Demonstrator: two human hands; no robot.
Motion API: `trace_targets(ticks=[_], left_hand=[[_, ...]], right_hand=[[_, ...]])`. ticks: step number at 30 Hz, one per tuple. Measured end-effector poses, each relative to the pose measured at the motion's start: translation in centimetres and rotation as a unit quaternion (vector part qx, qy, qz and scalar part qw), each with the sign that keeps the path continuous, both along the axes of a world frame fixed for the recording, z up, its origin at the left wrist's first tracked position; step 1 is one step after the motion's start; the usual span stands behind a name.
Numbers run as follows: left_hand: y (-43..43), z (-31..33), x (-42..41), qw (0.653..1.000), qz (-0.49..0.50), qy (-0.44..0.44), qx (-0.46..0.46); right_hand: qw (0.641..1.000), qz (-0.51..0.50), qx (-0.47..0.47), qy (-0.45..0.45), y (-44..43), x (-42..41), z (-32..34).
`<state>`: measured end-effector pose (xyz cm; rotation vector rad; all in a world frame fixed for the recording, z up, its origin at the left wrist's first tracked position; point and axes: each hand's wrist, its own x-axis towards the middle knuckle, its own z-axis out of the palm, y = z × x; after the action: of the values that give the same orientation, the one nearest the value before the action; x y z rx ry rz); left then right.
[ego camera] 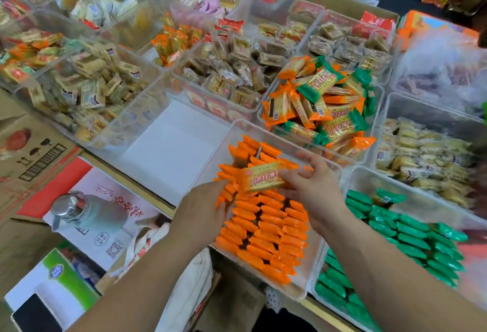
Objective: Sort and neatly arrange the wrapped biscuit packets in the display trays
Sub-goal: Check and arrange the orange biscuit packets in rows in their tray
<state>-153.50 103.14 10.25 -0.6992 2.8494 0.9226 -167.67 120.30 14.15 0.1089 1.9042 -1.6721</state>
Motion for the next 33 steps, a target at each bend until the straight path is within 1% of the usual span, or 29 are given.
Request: trace_targets(ticks=[2, 3, 4, 7, 9, 13, 15, 17, 21, 23, 25, 26, 28, 30, 31, 33], left_hand=[[-1.5, -2.2, -0.5, 0.988, -0.057, -0.063, -0.132], [-2.2, -3.1, -0.6, 0.977, -0.071, -0.093, -0.176], [-2.8, -4.0, -0.5, 0.972, -0.072, -0.097, -0.201], [-3.4, -5.7, 0.1, 0.980, -0.066, -0.064, -0.179], [-3.5, -6.1, 0.1, 0.983, -0.062, -0.056, -0.166], [-3.6, -6.2, 0.2, 0.986, -0.055, -0.044, -0.148], [-3.7, -6.6, 0.3, 0.987, -0.055, -0.039, -0.145], [-3.7, -6.9, 0.3, 0.987, -0.053, -0.032, -0.150], [-3.8, -7.1, 0.2, 0.988, -0.055, -0.022, -0.144], [-3.8, -7.1, 0.2, 0.988, -0.052, -0.021, -0.146], [-3.8, -7.2, 0.2, 0.987, -0.050, -0.029, -0.152], [-3.8, -7.2, 0.2, 0.987, -0.049, -0.030, -0.152], [-3.8, -7.2, 0.3, 0.987, -0.048, -0.032, -0.151], [-3.8, -7.2, 0.2, 0.986, -0.047, -0.029, -0.155], [-3.8, -7.2, 0.2, 0.986, -0.047, -0.030, -0.155], [-3.8, -7.3, 0.1, 0.987, -0.045, -0.036, -0.151]], right_hand=[[0.998, 0.018, 0.037, 0.055, -1.3, -1.7, -0.8], [0.993, 0.033, 0.060, 0.094, -2.1, -2.5, -1.2], [0.985, 0.056, 0.088, 0.141, -2.9, -3.2, -1.7], [0.943, 0.133, 0.150, 0.264, -5.4, -4.5, -2.8], [0.917, 0.170, 0.189, 0.306, -6.9, -4.9, -3.8], [0.863, 0.244, 0.247, 0.366, -9.4, -4.8, -6.4], [0.842, 0.266, 0.282, 0.375, -10.0, -4.7, -7.9], [0.823, 0.279, 0.310, 0.386, -10.3, -4.4, -9.3], [0.763, 0.282, 0.350, 0.465, -10.8, -4.0, -11.2], [0.744, 0.288, 0.370, 0.477, -10.9, -4.0, -11.6], [0.733, 0.306, 0.371, 0.480, -11.1, -4.1, -12.1], [0.736, 0.317, 0.360, 0.478, -11.1, -4.2, -12.3], [0.755, 0.319, 0.326, 0.472, -10.9, -4.2, -12.2], [0.777, 0.291, 0.311, 0.464, -10.6, -4.8, -11.9], [0.781, 0.267, 0.316, 0.467, -10.4, -5.2, -11.8], [0.777, 0.228, 0.345, 0.475, -10.4, -5.9, -11.4]])
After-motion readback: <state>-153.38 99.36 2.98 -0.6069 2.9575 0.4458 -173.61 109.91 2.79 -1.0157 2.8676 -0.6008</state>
